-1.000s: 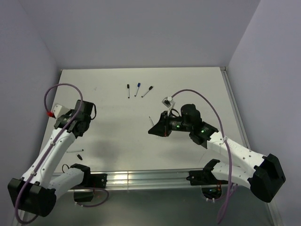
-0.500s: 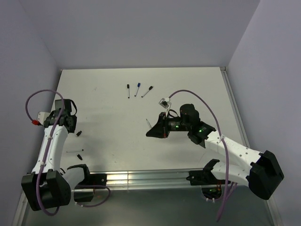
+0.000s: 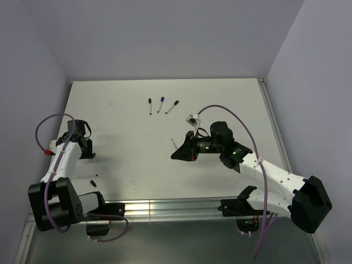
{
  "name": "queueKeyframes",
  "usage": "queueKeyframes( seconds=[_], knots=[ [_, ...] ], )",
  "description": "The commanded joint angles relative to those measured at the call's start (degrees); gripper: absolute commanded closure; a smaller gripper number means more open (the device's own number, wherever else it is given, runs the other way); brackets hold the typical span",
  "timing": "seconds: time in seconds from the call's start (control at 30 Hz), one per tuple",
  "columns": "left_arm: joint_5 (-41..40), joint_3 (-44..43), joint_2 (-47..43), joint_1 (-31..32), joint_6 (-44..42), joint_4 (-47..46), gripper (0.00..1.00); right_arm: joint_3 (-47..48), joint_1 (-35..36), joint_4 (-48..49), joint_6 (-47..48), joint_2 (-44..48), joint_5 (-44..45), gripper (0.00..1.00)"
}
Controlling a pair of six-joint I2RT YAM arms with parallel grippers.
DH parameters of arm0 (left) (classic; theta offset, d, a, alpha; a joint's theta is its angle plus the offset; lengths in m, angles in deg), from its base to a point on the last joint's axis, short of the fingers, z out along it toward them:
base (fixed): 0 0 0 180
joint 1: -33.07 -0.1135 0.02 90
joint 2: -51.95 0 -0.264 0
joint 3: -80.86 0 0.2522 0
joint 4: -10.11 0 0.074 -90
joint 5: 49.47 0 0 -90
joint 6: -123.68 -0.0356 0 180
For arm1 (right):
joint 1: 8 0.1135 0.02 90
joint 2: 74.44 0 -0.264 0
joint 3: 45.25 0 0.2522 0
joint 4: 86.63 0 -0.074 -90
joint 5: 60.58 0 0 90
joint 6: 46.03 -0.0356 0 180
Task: Insert the pens into the pen caps
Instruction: Insert the pen cap onto the pen.
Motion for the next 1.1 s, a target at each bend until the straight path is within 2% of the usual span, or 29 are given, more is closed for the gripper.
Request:
queueKeyframes(
  seconds=[0.0, 1.07],
  knots=[
    [0.02, 2.13, -1.16, 0.21, 4.84, -2.96, 0.60, 0.16, -0.15, 0.85, 1.05, 1.75, 0.86, 1.00],
    [-1.21, 2.05, 7.98, 0.04, 8.45, -7.71, 0.59, -0.55, -0.16, -0.03, 1.75, 3.60, 1.92, 1.00]
  ],
)
